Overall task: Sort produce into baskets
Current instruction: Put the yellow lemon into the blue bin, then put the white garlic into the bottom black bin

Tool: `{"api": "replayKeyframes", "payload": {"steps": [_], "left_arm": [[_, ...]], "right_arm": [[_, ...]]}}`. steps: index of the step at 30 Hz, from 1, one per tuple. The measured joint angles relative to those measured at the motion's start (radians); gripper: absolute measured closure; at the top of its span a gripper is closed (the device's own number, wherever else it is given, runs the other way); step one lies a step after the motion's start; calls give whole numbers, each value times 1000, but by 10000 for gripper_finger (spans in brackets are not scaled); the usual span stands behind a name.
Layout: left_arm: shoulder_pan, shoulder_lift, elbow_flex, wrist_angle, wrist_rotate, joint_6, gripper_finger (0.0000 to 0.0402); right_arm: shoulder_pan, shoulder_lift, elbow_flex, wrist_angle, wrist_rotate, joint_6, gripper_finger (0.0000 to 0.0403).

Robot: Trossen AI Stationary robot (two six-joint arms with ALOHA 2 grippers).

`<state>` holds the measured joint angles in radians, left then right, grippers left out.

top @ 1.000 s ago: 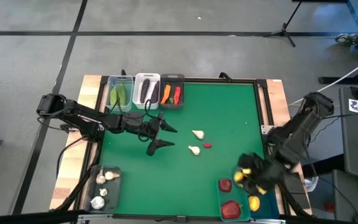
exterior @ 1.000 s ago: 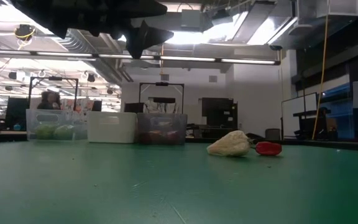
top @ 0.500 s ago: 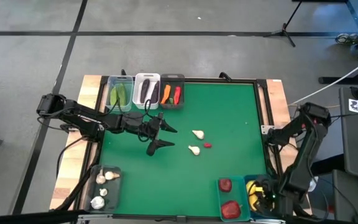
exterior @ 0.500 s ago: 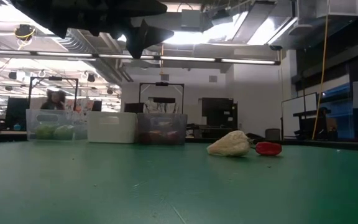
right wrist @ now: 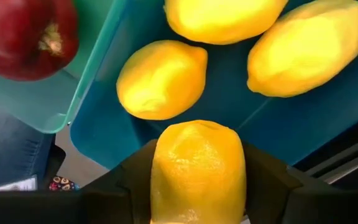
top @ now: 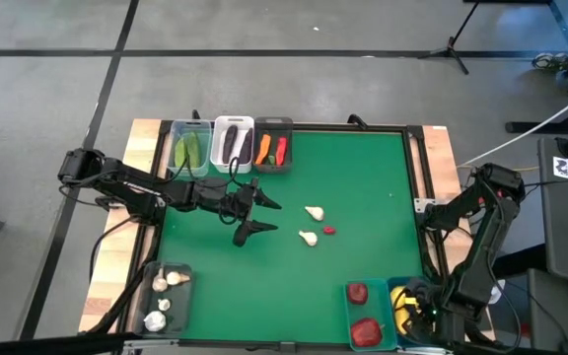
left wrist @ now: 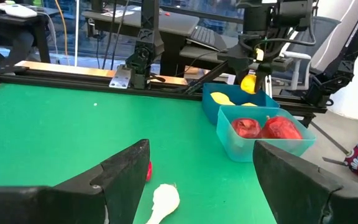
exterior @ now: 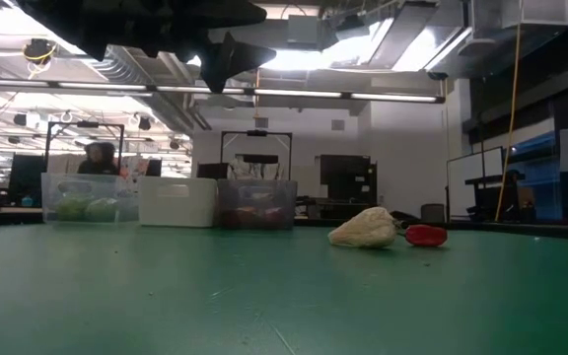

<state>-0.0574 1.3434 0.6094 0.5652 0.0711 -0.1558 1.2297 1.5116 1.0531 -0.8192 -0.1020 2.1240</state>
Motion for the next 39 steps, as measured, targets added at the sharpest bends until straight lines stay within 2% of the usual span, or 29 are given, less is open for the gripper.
{"api": "replayKeyframes", "payload": {"steps": [8, 11, 15, 20, 23, 33, 35, 39], "left_arm": [[0, 0, 0, 0, -1, 4, 121], [0, 0, 0, 0, -1, 5, 121], [0, 0, 0, 0, -2, 20, 121], [0, 0, 0, 8, -10, 24, 121], [0, 0, 0, 22, -10, 21, 121], [1, 0, 0, 29, -15, 6, 121], [1, 0, 0, 29, -15, -4, 121], [1, -21, 21, 4, -14, -50, 121]], "right_arm": [[0, 0, 0, 25, 1, -107, 127], [-1, 1, 0, 39, -28, -148, 108], [-15, 3, 1, 42, -59, -211, 108], [-102, 2, -3, -42, -248, -348, 126], [-164, -2, 10, -60, -251, -483, 131], [-364, -9, 137, -287, -115, -931, 133], [-405, -9, 173, -329, -33, -1024, 133], [-474, -9, 233, -360, 227, -1206, 133]]}}
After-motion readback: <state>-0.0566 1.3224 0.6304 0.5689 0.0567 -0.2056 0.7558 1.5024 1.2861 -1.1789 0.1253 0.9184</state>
